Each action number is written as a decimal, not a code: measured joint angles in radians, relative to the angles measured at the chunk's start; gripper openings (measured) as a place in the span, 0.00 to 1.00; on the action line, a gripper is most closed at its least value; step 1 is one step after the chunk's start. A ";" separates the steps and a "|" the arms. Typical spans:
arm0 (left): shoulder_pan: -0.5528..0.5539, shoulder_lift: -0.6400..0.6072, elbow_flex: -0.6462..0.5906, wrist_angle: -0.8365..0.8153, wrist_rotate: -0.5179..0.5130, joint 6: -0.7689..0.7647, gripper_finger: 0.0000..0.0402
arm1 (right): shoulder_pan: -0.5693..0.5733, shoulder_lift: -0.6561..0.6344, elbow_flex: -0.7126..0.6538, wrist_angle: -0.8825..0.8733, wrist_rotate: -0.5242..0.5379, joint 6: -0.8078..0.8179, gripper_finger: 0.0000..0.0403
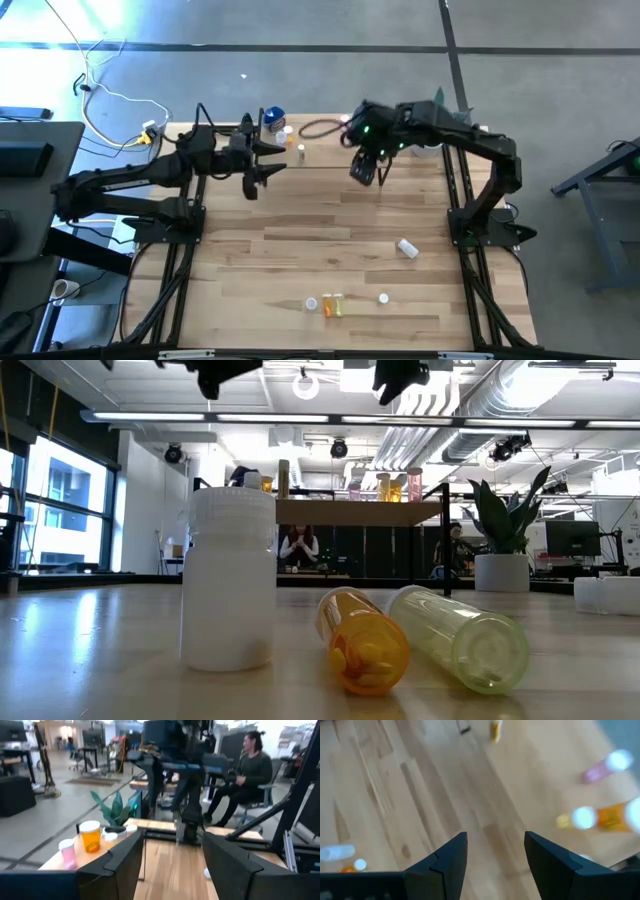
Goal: Pick and place medicine bottles onto shelf by color
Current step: Put the top big white pill bottle on the shelf
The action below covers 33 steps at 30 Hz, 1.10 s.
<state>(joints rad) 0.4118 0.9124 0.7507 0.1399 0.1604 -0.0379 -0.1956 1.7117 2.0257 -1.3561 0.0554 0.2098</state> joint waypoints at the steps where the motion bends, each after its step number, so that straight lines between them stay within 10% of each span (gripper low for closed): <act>1: -0.010 -0.009 0.018 -0.040 -0.016 -0.001 0.49 | 0.013 0.000 -0.027 0.012 0.000 0.017 0.47; 14: -0.126 -0.128 0.170 -0.515 -0.225 -0.063 0.48 | 0.229 0.001 -0.302 0.109 0.007 0.352 0.47; 33: -0.167 -0.152 0.173 -0.616 -0.217 -0.061 0.48 | 0.574 0.000 -0.566 0.117 0.118 1.016 0.47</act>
<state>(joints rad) 0.2447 0.7605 0.9234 -0.4758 -0.0562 -0.0989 0.3784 1.7115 1.4594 -1.2386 0.1738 1.2263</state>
